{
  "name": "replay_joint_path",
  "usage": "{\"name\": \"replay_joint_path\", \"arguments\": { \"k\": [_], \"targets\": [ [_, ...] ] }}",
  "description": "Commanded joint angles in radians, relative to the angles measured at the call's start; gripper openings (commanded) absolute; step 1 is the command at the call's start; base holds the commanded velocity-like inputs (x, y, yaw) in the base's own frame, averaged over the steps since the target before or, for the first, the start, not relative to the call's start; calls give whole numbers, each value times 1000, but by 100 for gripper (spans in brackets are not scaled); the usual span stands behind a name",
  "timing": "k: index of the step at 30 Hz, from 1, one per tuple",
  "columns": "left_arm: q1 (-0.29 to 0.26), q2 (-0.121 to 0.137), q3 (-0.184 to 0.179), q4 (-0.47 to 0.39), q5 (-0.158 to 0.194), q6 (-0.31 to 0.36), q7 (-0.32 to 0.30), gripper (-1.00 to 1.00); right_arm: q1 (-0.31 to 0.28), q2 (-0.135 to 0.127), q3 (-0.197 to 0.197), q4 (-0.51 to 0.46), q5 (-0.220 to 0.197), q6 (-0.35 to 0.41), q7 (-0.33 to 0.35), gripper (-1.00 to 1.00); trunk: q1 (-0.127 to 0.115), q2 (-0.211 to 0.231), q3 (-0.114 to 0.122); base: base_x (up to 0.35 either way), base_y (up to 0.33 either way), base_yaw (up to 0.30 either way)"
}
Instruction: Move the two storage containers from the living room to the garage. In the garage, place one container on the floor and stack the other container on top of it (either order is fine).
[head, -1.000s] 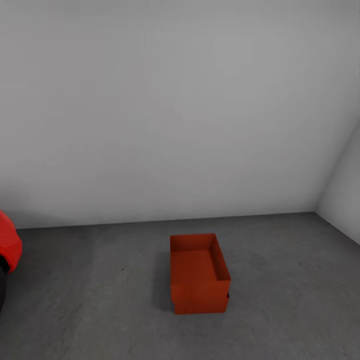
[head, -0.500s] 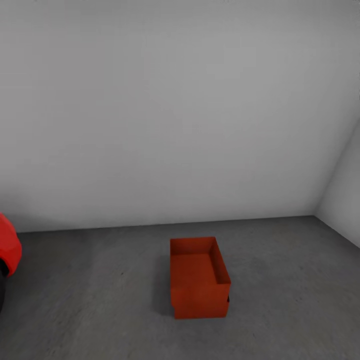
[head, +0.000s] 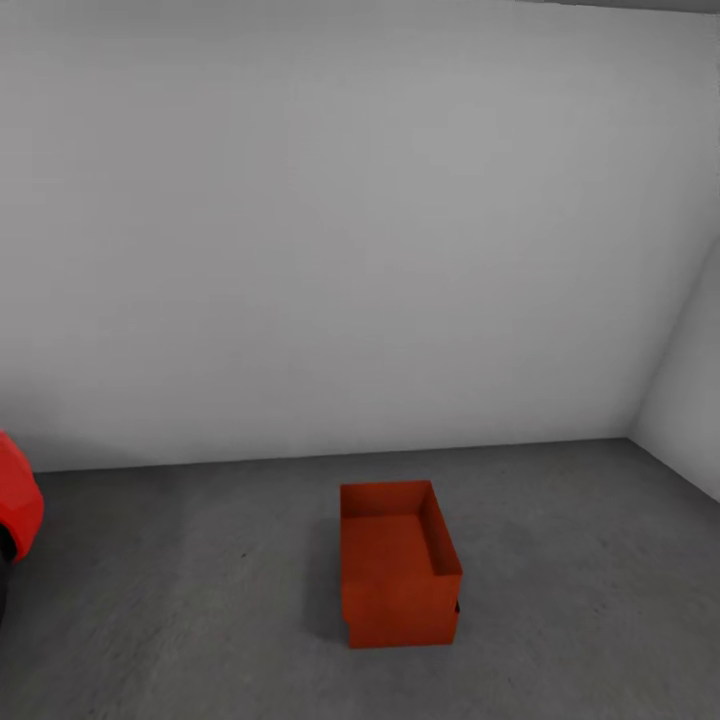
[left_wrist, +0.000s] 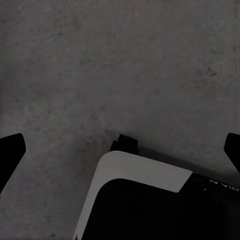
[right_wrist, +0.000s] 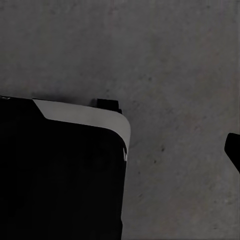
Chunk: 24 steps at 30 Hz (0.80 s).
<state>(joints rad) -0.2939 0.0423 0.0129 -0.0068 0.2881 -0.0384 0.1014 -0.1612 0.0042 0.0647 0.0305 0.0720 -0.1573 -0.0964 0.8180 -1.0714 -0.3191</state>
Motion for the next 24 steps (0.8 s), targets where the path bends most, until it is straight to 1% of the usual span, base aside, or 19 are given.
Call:
{"name": "replay_joint_path", "arguments": {
  "k": [1,24],
  "targets": [
    [-1,0,1,1,3,-3,1,100,-1,0,6,3,7,-4,-7,100,0,-1,1,0,0,0],
    [-1,0,1,1,3,-3,1,100,-1,0,6,3,7,-4,-7,100,0,-1,38,0,0,0]
  ]
}}
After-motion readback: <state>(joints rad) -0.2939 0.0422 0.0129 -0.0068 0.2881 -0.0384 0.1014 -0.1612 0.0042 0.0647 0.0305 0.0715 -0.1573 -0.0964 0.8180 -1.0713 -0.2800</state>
